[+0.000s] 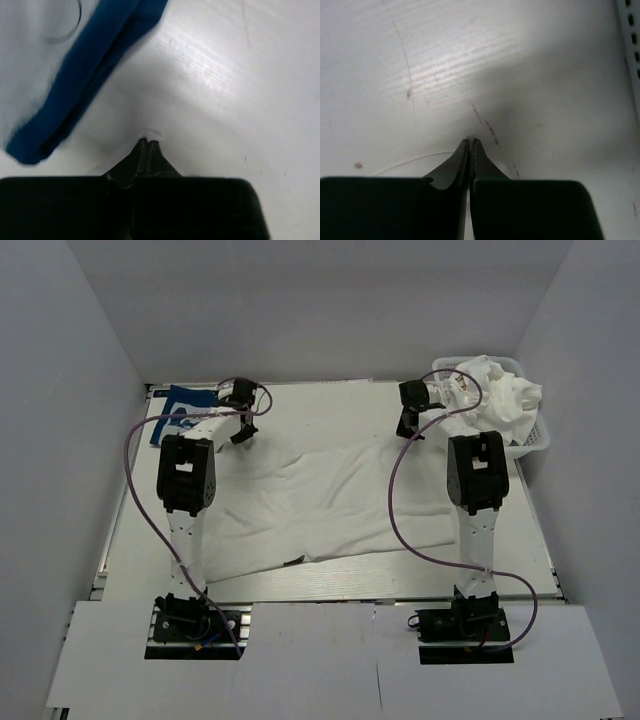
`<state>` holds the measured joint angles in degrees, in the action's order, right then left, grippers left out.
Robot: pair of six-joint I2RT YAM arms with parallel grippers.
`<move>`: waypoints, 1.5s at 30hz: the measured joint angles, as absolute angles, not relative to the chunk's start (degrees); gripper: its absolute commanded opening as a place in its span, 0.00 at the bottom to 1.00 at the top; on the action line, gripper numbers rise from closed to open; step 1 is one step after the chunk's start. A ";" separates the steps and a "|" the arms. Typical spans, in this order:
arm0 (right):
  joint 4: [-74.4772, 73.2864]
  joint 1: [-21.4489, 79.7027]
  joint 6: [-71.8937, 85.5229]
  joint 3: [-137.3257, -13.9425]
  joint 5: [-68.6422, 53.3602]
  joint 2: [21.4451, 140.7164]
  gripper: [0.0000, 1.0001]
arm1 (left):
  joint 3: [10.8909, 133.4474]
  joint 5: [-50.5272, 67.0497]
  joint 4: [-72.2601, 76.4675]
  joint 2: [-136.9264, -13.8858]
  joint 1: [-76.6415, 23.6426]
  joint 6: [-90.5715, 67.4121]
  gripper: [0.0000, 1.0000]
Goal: Fold and stack the t-shirts
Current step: Grap the side of the flattened tshirt furthest away from the robot with both arms, then fold the other side of the tshirt into a rectangle
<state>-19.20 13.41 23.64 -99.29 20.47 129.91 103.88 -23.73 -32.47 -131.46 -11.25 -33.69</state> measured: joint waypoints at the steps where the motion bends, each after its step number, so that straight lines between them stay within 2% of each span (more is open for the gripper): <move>1: -18.35 13.41 23.83 -97.30 20.47 128.66 0.00 | 101.75 -23.03 -32.49 -129.99 -11.35 -33.95 0.00; 9: -16.97 13.98 23.99 -83.85 20.05 118.19 0.00 | 83.11 -20.29 -30.50 -115.39 -11.90 -37.06 0.00; 15: -13.78 14.90 24.86 -73.60 19.88 106.28 0.00 | 67.96 -19.42 -28.01 -98.76 -12.62 -39.13 0.00; 26: -14.06 15.11 26.94 -58.54 23.79 91.55 0.00 | 49.17 -18.37 -32.58 -75.57 -16.56 -45.54 0.00; 34: -16.60 14.94 29.74 -51.11 26.33 80.44 0.00 | 40.77 -18.59 -45.12 -62.28 -17.50 -52.66 0.00; 38: -16.78 14.46 31.14 -49.34 27.38 79.77 0.00 | 39.13 -18.55 -49.45 -57.65 -17.50 -55.02 0.00; 43: -19.22 13.43 34.00 -48.71 29.28 83.07 0.00 | 38.74 -17.91 -53.84 -59.24 -17.52 -58.43 0.00; 45: -20.53 12.97 35.31 -48.71 29.91 84.75 0.24 | 38.76 -17.98 -56.21 -60.82 -17.56 -60.18 0.02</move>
<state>-20.53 12.97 35.31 -48.71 29.91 84.75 38.76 -17.98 -56.21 -60.82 -17.56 -60.18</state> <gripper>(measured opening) 0.077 0.009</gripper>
